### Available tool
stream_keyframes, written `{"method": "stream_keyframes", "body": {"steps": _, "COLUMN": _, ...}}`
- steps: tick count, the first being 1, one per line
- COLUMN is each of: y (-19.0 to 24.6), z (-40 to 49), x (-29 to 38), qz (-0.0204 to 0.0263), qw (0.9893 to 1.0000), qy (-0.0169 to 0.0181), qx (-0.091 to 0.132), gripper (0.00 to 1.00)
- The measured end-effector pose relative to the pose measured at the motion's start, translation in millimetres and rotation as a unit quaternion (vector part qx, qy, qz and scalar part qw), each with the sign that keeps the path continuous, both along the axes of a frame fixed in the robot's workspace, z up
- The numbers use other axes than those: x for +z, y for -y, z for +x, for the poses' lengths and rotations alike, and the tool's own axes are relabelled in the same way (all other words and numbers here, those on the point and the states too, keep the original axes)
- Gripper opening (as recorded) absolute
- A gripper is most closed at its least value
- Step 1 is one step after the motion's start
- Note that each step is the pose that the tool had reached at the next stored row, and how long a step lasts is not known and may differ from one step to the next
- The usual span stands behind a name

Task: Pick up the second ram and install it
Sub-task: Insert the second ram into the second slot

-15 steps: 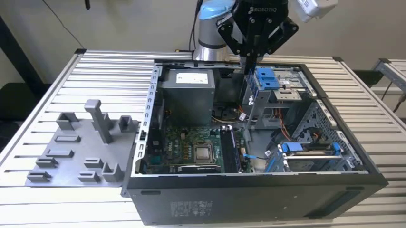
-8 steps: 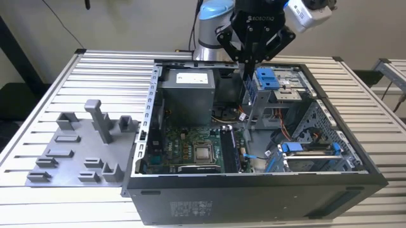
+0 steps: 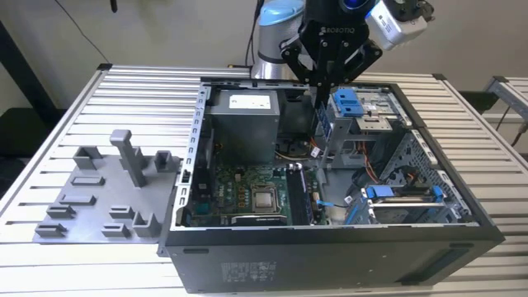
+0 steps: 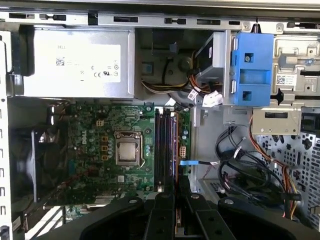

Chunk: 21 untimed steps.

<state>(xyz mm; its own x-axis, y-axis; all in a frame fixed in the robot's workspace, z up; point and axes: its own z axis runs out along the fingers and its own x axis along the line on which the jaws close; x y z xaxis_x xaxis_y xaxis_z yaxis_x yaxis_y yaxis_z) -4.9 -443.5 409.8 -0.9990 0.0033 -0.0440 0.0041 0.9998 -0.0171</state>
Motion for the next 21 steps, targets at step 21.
{"method": "stream_keyframes", "body": {"steps": 21, "y": 0.0, "z": 0.1, "x": -20.7, "qz": -0.0003, "qw": 1.0, "qy": -0.0005, "qx": -0.004, "gripper": 0.15}}
